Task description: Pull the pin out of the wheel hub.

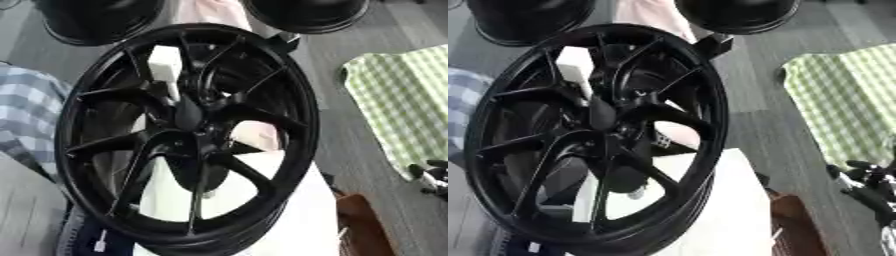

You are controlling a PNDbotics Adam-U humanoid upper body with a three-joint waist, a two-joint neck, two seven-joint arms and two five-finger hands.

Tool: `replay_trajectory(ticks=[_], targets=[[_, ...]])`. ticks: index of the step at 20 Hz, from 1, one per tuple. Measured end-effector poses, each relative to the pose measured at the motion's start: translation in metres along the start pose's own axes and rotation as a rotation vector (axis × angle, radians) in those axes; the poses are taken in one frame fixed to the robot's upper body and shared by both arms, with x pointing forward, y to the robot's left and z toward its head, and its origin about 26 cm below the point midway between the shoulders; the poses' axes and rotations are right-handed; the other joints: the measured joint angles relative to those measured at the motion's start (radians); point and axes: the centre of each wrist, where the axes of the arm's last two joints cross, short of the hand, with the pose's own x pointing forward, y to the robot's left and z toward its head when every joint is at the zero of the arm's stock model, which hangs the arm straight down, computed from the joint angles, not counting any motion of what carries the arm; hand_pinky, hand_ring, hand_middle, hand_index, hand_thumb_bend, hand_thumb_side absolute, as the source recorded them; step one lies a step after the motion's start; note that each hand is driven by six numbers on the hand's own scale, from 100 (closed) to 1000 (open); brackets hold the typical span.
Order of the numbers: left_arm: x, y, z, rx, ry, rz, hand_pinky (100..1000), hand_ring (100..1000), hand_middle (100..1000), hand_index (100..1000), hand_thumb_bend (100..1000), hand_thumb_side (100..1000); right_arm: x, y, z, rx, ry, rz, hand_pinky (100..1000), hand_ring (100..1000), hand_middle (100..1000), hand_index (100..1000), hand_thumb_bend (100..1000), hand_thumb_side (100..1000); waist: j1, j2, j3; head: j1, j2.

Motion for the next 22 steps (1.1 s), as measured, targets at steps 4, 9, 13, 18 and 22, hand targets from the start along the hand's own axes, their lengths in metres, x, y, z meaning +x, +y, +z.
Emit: replay_trajectory(ticks=[4, 9, 13, 18, 22], targets=[[-0.014, -0.008, 0.004, -0.05, -0.017, -0.04, 787, 765, 735, 856, 651, 670, 0.0, 0.0, 0.0, 0.002, 0.0, 0.0, 487, 624, 508, 679, 605, 265, 0.0, 0.0, -0.003, 0.0, 0.0], [-0.017, -0.01, 0.003, 0.006, 0.005, 0.016, 709, 655, 603, 759, 388, 573, 0.0, 0.001, 0.0, 0.003, 0.0, 0.0, 487, 624, 508, 679, 604, 265, 0.0, 0.0, -0.005, -0.003, 0.0], [0.001, -0.019, -0.002, 0.122, -0.041, 0.204, 670, 599, 549, 724, 259, 549, 0.001, 0.001, -0.001, 0.004, -0.002, -0.002, 487, 624, 507, 679, 602, 265, -0.001, -0.001, -0.006, -0.002, -0.001], [0.033, -0.053, -0.003, 0.211, -0.15, 0.497, 657, 576, 528, 713, 253, 579, 0.002, 0.002, -0.003, 0.007, -0.005, -0.004, 487, 624, 507, 679, 602, 265, -0.001, -0.001, -0.011, 0.004, -0.001], [0.046, -0.095, 0.003, 0.224, -0.137, 0.719, 656, 574, 528, 715, 295, 631, 0.002, 0.002, -0.003, 0.008, -0.005, -0.005, 486, 623, 506, 678, 602, 264, -0.002, -0.001, -0.012, 0.006, -0.001]])
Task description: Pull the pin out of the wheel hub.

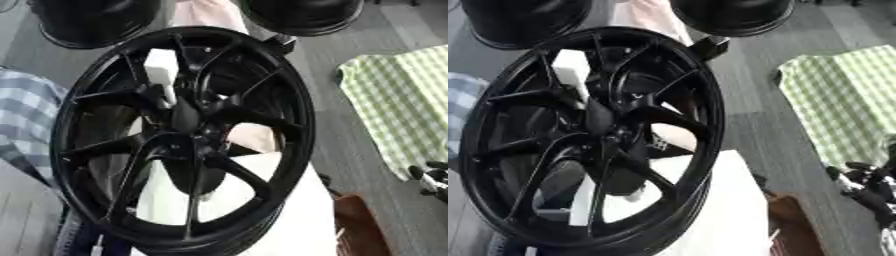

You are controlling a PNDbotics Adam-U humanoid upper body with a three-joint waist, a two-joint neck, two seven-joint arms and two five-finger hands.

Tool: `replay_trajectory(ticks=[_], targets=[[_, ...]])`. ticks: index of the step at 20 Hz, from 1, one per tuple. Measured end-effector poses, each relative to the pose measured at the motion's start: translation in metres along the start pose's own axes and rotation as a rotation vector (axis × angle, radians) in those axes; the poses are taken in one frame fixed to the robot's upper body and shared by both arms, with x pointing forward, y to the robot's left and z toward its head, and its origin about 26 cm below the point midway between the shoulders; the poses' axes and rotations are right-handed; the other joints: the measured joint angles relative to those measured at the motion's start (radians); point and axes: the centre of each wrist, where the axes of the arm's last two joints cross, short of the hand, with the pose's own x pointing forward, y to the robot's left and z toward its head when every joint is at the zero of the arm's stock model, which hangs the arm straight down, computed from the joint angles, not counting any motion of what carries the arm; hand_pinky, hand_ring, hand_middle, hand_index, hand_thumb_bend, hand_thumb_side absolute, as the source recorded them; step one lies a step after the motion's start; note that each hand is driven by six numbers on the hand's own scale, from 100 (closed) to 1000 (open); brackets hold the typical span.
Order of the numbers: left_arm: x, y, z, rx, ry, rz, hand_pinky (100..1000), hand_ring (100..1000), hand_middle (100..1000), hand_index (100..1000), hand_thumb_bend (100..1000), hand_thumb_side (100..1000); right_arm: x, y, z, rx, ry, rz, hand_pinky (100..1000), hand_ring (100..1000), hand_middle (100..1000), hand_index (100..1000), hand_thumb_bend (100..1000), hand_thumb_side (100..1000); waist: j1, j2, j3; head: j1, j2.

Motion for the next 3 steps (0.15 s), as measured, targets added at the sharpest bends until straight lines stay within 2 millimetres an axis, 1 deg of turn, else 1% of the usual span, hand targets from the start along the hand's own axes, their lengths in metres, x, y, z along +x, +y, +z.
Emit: replay_trajectory(ticks=[3], targets=[[-0.02, -0.024, 0.015, 0.042, 0.072, 0.123, 657, 574, 529, 716, 309, 649, 0.0, 0.001, 0.0, 0.0, 0.0, -0.001, 486, 623, 506, 678, 601, 265, -0.004, 0.0, 0.0, -0.001, 0.0]])
